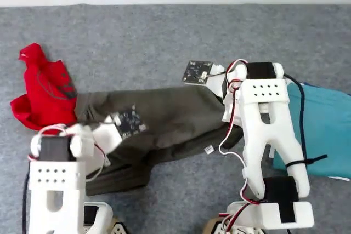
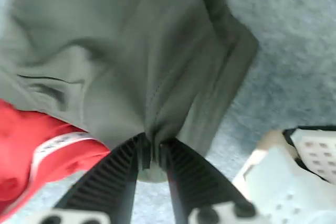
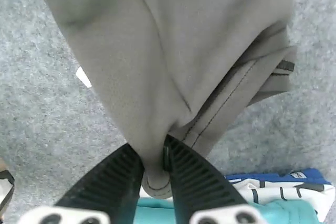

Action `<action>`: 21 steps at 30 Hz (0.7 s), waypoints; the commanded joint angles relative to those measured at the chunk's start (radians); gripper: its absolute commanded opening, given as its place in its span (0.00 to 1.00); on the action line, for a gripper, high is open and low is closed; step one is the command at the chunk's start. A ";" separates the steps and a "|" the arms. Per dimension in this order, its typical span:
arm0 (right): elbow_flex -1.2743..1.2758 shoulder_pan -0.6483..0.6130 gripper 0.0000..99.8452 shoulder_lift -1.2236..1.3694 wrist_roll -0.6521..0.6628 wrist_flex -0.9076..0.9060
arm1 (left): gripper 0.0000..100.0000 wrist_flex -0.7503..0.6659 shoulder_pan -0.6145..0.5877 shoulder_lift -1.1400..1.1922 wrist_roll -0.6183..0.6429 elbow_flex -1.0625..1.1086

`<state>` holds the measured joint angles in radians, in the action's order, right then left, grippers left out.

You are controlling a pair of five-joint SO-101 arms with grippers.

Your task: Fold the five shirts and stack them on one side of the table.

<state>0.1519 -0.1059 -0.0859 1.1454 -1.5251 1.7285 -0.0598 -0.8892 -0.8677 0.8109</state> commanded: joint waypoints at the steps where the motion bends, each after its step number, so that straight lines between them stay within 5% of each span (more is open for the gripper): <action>1: -0.008 0.015 0.01 -0.054 0.009 -0.005 | 0.01 0.014 -0.006 -0.051 -0.009 0.018; 12: -0.026 0.018 0.03 -0.064 0.009 -0.073 | 0.07 0.020 -0.008 -0.069 -0.008 0.004; 21: -0.192 0.035 0.23 -0.064 -0.117 -0.231 | 0.13 0.025 -0.117 -0.068 0.012 -0.191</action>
<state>0.0460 -0.0875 -0.0921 1.0733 -1.7308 1.7285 -0.1274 -0.9444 -0.8661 0.7112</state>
